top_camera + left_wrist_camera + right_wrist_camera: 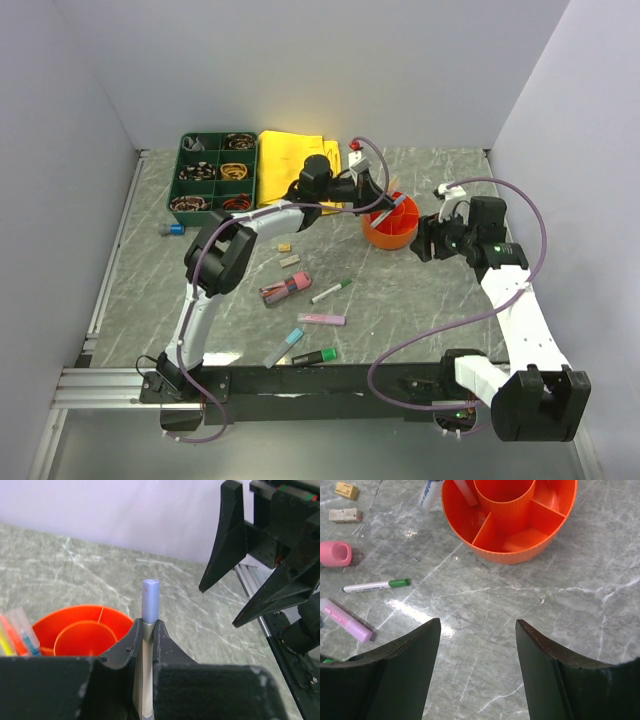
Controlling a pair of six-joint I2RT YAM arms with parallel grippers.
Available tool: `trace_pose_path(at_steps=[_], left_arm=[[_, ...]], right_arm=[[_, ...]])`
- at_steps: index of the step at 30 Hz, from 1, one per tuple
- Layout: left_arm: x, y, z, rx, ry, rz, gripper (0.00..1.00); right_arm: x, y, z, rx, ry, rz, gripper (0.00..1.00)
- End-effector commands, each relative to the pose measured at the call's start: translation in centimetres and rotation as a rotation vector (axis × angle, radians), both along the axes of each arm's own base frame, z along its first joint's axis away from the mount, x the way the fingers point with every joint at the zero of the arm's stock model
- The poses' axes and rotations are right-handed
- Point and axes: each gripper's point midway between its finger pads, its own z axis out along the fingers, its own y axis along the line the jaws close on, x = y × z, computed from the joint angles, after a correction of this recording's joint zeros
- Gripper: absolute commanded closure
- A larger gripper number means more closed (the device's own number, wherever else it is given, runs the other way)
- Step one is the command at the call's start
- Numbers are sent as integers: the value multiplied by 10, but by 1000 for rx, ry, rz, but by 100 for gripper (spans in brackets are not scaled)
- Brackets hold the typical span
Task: Sort the stationery into containers
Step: Place the pen in the storage box.
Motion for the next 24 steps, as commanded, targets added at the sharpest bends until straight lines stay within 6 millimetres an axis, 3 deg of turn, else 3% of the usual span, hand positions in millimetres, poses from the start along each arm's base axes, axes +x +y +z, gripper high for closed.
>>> trace_pose_path(at_steps=[1, 14, 24], left_arm=[[-5, -5, 55, -132, -129, -40, 99], [15, -15, 20, -163, -135, -30, 96], [32, -8, 9, -177, -122, -4, 96]], right_arm=[[-2, -5, 8, -10, -37, -15, 31], [5, -10, 3, -40, 0, -13, 31], [23, -7, -2, 1, 37, -22, 31]])
